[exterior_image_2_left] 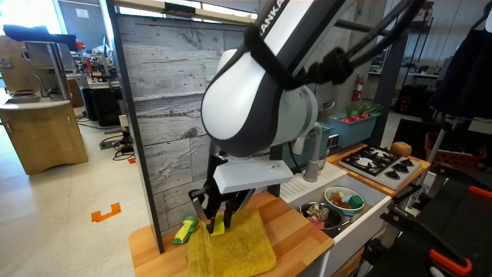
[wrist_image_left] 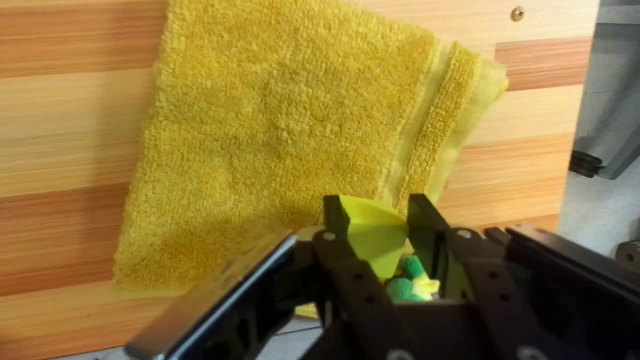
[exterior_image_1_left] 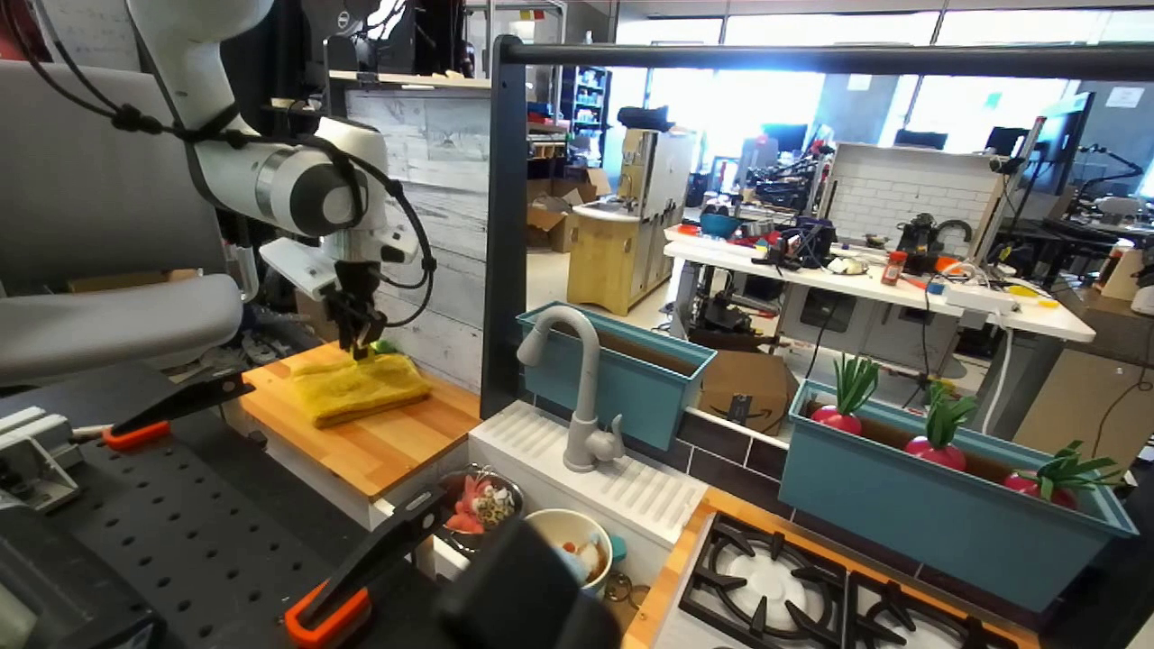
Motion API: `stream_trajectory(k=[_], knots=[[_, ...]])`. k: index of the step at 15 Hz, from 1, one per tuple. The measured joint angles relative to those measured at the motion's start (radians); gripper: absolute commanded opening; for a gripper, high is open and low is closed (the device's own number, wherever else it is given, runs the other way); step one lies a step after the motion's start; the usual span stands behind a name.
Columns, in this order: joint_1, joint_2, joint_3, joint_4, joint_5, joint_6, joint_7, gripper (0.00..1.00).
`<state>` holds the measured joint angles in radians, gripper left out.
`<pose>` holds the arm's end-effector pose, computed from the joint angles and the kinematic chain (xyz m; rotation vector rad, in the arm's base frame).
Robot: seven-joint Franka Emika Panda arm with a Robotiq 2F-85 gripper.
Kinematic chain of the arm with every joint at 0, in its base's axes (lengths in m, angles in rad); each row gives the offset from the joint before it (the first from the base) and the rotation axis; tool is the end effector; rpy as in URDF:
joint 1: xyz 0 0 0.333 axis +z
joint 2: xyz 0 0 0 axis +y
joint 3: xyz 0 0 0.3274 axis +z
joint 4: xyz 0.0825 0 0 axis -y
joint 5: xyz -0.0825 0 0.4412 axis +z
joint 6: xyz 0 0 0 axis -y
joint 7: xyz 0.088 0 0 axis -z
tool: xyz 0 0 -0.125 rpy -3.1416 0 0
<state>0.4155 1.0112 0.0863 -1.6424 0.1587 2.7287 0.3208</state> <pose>0.6157 0.3304 -0.0306 -2.9830 0.0080 -0.0176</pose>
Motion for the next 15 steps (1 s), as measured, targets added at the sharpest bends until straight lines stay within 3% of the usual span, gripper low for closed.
stream_trajectory(k=[4,7,10,15], knots=[[-0.028,-0.197,0.003,-0.182,-0.005,-0.020,-0.024,0.12],[-0.042,-0.295,-0.045,-0.315,-0.020,-0.108,0.015,0.12],[-0.052,-0.302,-0.115,-0.414,-0.041,-0.116,0.063,0.12],[-0.068,-0.203,-0.234,-0.455,-0.074,0.053,0.111,0.12]])
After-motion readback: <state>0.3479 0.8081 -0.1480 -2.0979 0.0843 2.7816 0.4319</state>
